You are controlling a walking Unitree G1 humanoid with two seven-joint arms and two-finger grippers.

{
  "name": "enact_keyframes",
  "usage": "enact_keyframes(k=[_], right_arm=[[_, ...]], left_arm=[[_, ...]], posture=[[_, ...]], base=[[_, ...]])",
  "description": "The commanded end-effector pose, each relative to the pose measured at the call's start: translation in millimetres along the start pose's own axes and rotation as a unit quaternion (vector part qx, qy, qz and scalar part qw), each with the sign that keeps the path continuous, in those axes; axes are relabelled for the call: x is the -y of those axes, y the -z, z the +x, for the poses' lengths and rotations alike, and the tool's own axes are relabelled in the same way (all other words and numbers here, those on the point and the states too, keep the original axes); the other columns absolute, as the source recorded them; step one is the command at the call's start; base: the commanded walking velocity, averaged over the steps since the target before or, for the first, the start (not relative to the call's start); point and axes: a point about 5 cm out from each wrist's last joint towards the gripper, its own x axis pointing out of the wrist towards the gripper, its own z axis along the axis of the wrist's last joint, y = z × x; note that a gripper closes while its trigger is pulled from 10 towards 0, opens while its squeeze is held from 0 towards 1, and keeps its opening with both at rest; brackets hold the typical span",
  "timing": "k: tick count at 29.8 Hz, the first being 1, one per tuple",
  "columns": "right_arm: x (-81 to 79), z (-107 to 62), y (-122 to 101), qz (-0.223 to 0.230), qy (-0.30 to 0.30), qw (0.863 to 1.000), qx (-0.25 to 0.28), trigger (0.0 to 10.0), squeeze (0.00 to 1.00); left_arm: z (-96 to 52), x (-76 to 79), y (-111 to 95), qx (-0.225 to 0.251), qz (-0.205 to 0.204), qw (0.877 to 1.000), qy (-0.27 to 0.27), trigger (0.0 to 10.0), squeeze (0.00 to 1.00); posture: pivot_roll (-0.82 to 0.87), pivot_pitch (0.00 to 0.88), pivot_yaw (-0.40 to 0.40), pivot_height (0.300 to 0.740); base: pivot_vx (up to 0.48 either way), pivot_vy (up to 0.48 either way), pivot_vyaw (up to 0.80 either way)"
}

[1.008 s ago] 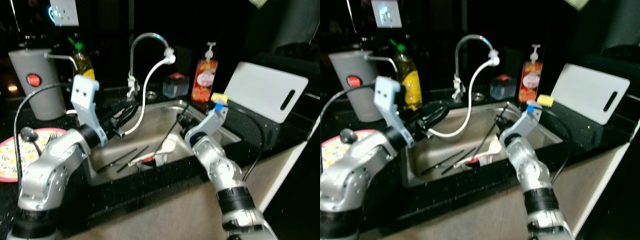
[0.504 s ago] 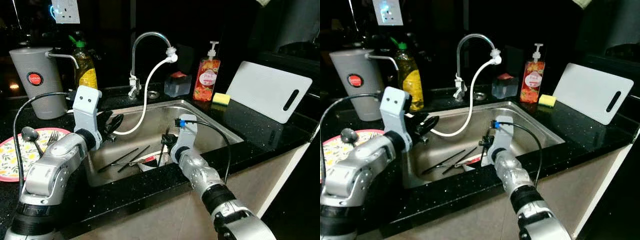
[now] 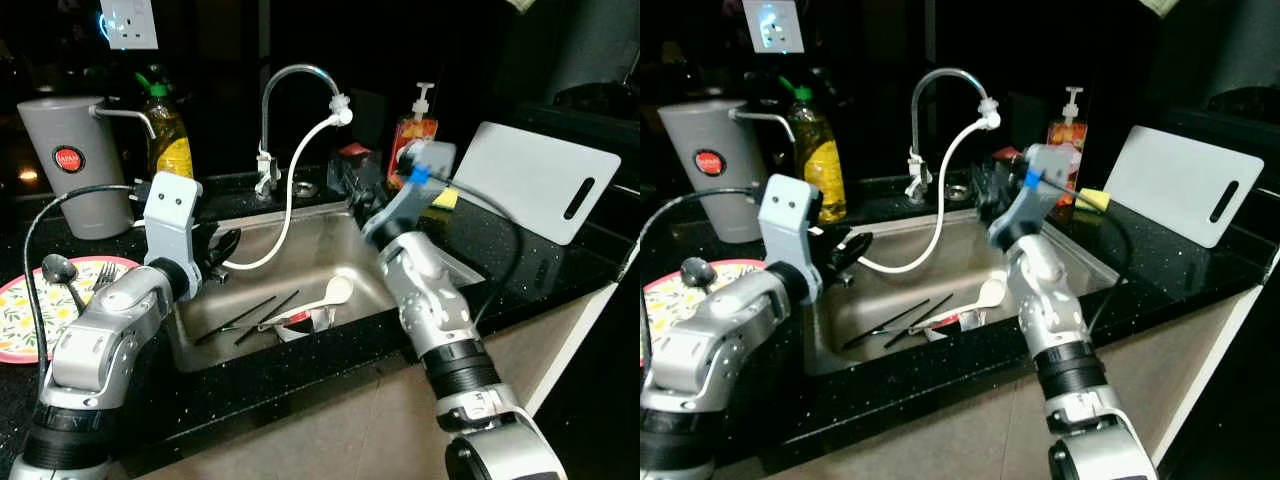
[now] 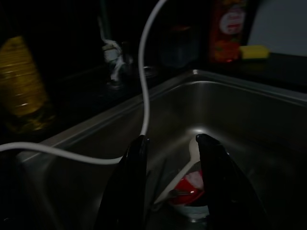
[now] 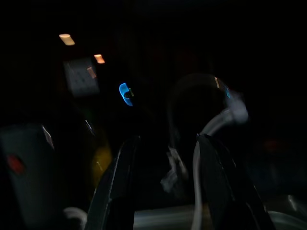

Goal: Kitchen organization

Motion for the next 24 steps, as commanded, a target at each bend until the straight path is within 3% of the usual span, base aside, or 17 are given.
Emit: enact_keyframes(k=[1,3,7,11,13,19,24], right_arm=[[-3.7,-1.9,-24,0.007,-0.012,0.999,0.039,10.0,0.00],[-14.7,-10.7,-40,-0.007,-0.048,0.997,0.058,10.0,0.00],[-19.3,-24.8,-37,-0.015,-0.067,0.997,0.036,10.0,0.00],[-13.2,-45.0,-20,-0.035,-0.052,0.998,-0.023,10.0,0.00],[-1.2,-63.4,-7,-0.051,-0.016,0.996,-0.071,10.0,0.00],[9.0,-72.2,-3,-0.070,0.006,0.992,-0.101,10.0,0.00],[18.6,-72.8,-4,-0.093,0.016,0.989,-0.116,10.0,0.00]], left_arm=[[1.6,-8.3,-3,-0.004,0.002,1.000,-0.026,10.0,0.00],[1.1,-17.0,-3,-0.007,0.002,0.999,-0.054,10.0,0.00],[-0.3,-28.2,0,-0.018,0.008,0.996,-0.092,10.0,0.00],[-4.6,-40.0,3,-0.029,0.012,0.991,-0.132,10.0,0.00],[-12.1,-52.7,10,-0.052,0.034,0.984,-0.169,10.0,0.00],[-16.9,-61.9,17,-0.082,0.054,0.976,-0.195,10.0,0.00],[-20.7,-70.8,18,-0.105,0.041,0.969,-0.218,10.0,0.00]], posture=[[-0.04,0.040,-0.019,0.740],[-0.05,0.049,-0.015,0.740],[-0.05,0.051,-0.014,0.740],[-0.04,0.055,-0.015,0.740],[-0.05,0.054,-0.017,0.740],[-0.04,0.055,-0.017,0.740],[-0.04,0.054,-0.021,0.740]], base=[[0.000,0.000,0.00],[0.000,0.000,0.00],[0.000,0.000,0.00],[0.000,0.000,0.00],[0.000,0.000,0.00],[0.000,0.000,0.00],[0.000,0.000,0.00]])
